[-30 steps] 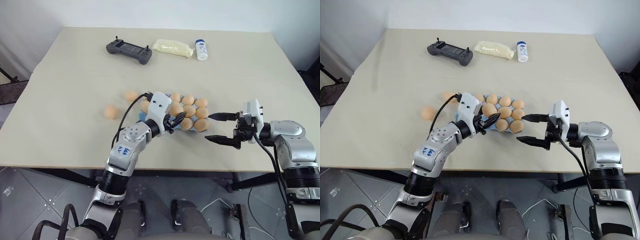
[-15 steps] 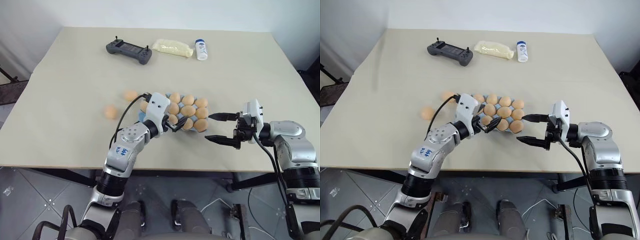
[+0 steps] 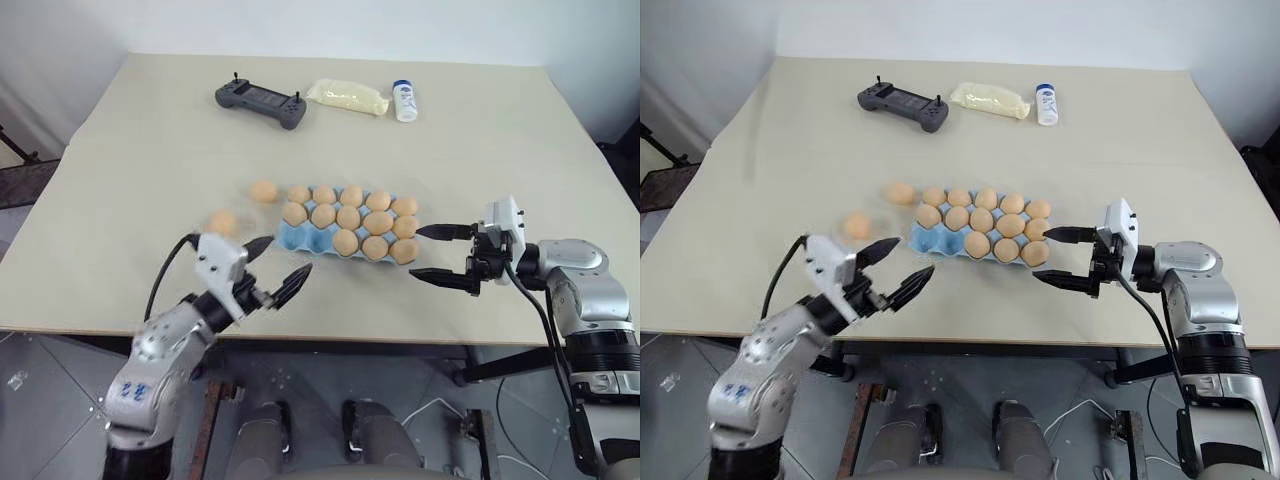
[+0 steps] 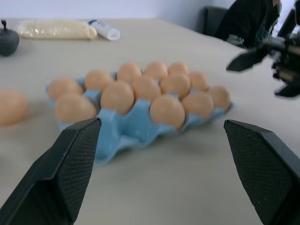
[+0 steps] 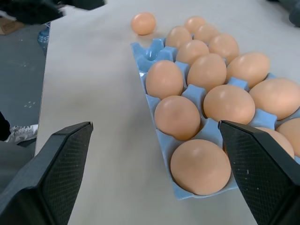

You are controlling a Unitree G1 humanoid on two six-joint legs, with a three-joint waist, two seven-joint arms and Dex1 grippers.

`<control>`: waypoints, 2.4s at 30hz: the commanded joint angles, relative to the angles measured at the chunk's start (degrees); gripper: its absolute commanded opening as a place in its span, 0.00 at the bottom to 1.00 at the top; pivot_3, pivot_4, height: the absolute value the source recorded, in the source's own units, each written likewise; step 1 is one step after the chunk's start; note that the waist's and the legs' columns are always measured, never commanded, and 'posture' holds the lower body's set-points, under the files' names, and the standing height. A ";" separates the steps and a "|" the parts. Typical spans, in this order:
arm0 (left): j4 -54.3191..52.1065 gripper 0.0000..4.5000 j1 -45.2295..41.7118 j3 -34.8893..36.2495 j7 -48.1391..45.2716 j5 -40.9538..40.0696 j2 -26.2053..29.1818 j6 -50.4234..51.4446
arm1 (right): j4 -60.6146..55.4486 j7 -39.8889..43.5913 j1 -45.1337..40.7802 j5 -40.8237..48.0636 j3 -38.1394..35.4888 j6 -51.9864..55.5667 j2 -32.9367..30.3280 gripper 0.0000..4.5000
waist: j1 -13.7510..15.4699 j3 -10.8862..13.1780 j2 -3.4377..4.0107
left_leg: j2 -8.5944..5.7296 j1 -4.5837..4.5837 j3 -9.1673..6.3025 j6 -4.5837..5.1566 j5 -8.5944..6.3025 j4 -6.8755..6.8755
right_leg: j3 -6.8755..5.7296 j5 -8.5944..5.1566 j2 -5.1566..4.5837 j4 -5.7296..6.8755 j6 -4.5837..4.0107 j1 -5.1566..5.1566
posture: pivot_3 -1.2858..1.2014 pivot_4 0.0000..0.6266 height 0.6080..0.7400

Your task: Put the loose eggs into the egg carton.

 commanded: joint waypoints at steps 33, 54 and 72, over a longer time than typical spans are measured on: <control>26.09 0.99 -17.76 10.11 11.22 2.85 4.86 -11.47 | 4.87 3.52 -5.53 -0.64 0.39 -3.26 1.30 1.00 | 0.14 0.00 0.01 | -0.04 0.00 0.01 -0.06 -0.01 -0.48 | -0.15 0.02 -0.01 -0.32 0.03 -0.03 | 0.52 0.24 1.00; 38.90 0.95 -30.84 2.65 16.31 8.31 4.87 5.23 | 2.84 3.25 -4.31 -0.36 -0.48 -2.56 1.10 1.00 | 0.14 0.00 0.00 | 0.01 -0.01 0.13 -0.07 0.05 -0.28 | -0.11 0.06 0.10 -0.09 0.12 -0.10 | 0.52 0.24 1.00; 23.61 0.36 -33.97 1.90 10.35 3.00 5.09 7.10 | 4.16 2.96 -4.81 0.95 -1.10 -4.16 2.29 1.00 | 0.17 0.00 0.00 | 0.01 -0.02 0.12 -0.13 0.04 -0.09 | -0.10 0.06 0.09 0.10 0.12 -0.09 | 0.52 0.24 1.00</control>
